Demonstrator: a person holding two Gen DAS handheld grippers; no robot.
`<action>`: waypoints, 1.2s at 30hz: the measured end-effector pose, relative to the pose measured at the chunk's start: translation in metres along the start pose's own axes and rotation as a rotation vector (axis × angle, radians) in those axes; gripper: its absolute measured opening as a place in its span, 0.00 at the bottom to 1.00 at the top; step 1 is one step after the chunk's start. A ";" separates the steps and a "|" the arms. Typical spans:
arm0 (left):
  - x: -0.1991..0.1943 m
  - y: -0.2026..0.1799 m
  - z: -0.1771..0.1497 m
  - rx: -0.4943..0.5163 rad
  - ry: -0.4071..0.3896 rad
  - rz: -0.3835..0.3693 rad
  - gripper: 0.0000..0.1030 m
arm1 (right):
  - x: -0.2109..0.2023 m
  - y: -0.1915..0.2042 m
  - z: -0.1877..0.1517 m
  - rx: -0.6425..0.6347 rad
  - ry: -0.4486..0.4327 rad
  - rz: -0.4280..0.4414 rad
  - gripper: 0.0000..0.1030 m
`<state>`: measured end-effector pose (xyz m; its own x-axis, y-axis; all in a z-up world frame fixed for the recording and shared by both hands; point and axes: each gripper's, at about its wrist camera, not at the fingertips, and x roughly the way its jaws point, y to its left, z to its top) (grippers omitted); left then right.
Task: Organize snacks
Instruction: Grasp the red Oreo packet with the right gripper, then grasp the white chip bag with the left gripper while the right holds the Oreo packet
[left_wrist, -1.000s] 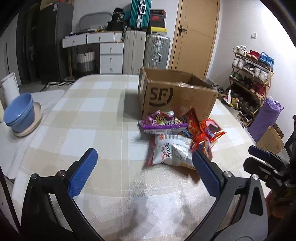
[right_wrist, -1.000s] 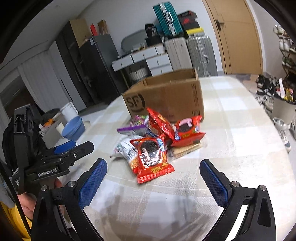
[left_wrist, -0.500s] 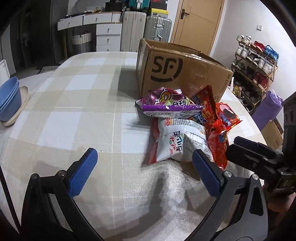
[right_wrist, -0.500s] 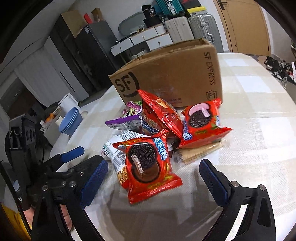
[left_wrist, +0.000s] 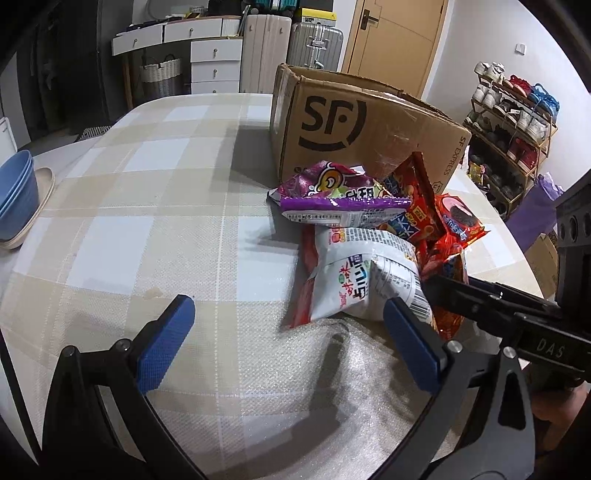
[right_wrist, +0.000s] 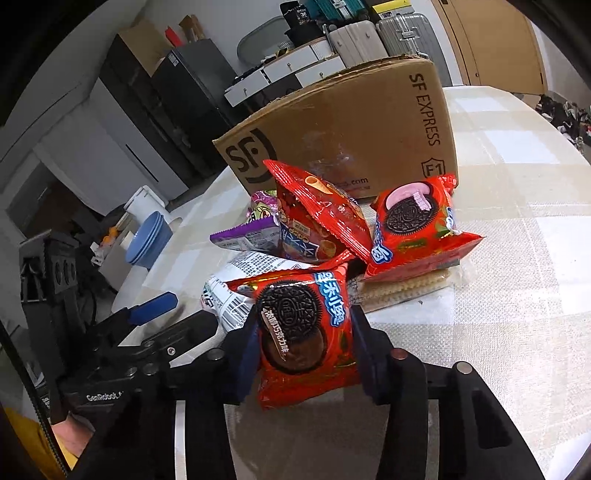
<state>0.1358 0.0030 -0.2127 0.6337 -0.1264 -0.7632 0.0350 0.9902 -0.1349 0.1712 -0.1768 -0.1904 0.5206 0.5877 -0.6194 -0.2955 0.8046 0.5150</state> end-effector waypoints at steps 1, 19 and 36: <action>-0.001 0.001 0.000 0.000 0.002 0.004 0.99 | -0.004 0.000 -0.001 -0.006 -0.018 0.017 0.43; -0.028 -0.001 -0.010 0.005 -0.016 0.022 0.99 | -0.073 -0.004 -0.020 -0.071 -0.236 -0.070 0.43; 0.018 -0.044 0.029 0.072 0.157 -0.052 0.99 | -0.077 -0.014 -0.020 -0.034 -0.234 0.001 0.43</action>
<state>0.1681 -0.0414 -0.2019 0.5010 -0.1796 -0.8466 0.1237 0.9831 -0.1353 0.1193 -0.2313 -0.1620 0.6905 0.5562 -0.4624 -0.3211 0.8086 0.4930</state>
